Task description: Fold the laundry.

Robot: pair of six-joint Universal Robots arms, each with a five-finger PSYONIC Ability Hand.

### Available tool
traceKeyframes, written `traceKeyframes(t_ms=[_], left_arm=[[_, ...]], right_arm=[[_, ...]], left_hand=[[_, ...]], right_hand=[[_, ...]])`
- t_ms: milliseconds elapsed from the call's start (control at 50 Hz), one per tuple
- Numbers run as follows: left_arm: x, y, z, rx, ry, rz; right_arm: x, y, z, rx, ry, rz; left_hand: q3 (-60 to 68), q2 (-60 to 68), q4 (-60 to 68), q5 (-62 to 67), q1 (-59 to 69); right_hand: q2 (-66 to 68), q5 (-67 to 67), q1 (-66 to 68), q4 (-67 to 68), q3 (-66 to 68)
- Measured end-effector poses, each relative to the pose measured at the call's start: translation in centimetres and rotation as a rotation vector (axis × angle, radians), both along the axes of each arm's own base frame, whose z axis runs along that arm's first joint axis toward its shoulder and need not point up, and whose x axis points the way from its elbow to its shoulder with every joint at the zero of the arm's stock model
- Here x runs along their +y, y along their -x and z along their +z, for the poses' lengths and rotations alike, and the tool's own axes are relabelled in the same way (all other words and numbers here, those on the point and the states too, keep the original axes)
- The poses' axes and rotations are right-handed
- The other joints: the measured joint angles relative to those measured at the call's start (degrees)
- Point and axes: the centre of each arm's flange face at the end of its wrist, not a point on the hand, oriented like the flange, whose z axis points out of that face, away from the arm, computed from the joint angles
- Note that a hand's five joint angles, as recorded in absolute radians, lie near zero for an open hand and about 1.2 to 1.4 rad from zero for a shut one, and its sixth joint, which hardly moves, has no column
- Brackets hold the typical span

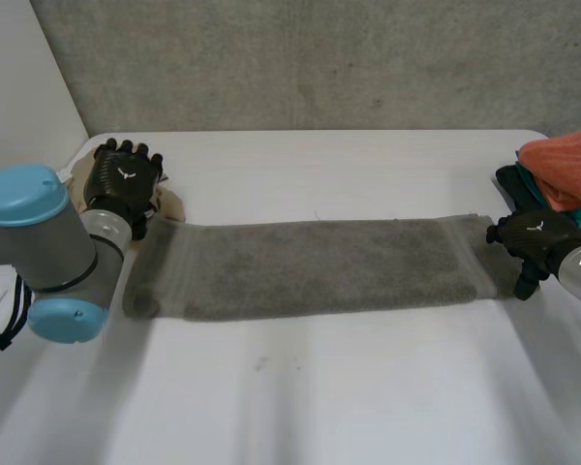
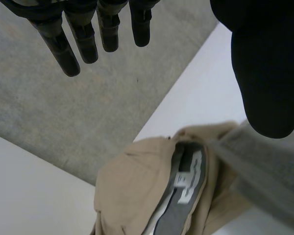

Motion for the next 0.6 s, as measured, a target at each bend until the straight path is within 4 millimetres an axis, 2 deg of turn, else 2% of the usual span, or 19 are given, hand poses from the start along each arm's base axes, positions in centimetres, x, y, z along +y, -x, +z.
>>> traceKeyframes(t_ms=[100, 220, 240, 300, 340, 460, 600], left_arm=[[2.1, 0.5, 1.3, 0.096, -0.013, -0.026], [3.6, 1.0, 2.1, 0.194, -0.032, -0.053], [3.8, 1.1, 2.2, 0.205, -0.034, -0.058], [4.2, 1.4, 2.4, 0.223, -0.037, -0.068], [4.4, 1.5, 2.5, 0.228, -0.036, -0.072], [4.6, 1.6, 3.5, 0.237, -0.013, -0.079], [5.4, 1.5, 5.5, 0.254, 0.034, -0.088]], right_arm=[[-0.8, 0.1, -1.0, 0.017, 0.025, 0.005], [-1.5, 0.2, -2.6, 0.045, 0.029, 0.014], [-1.7, 0.2, -2.9, 0.053, 0.029, 0.017], [-2.0, 0.6, -3.2, 0.065, 0.029, 0.01], [-2.2, 1.2, -3.2, 0.069, 0.033, -0.007], [-2.9, 3.8, -1.9, 0.075, 0.06, -0.085], [-3.4, 8.7, 1.4, 0.116, 0.133, -0.216]], left_hand=[[0.0, 0.0, 0.0, 0.0, 0.0], [0.0, 0.0, 0.0, 0.0, 0.0], [0.0, 0.0, 0.0, 0.0, 0.0], [0.0, 0.0, 0.0, 0.0, 0.0], [0.0, 0.0, 0.0, 0.0, 0.0], [0.0, 0.0, 0.0, 0.0, 0.0], [0.0, 0.0, 0.0, 0.0, 0.0]], right_hand=[[2.5, 2.0, 2.0, 2.0, 2.0], [6.6, 5.5, 6.1, 5.7, 5.9], [11.1, 9.1, 10.3, 10.2, 10.5], [36.2, 32.6, 32.4, 34.5, 34.8], [41.8, 38.9, 36.6, 40.5, 40.5], [42.1, 40.4, 36.8, 42.2, 41.9], [42.1, 40.5, 36.8, 42.3, 41.9]])
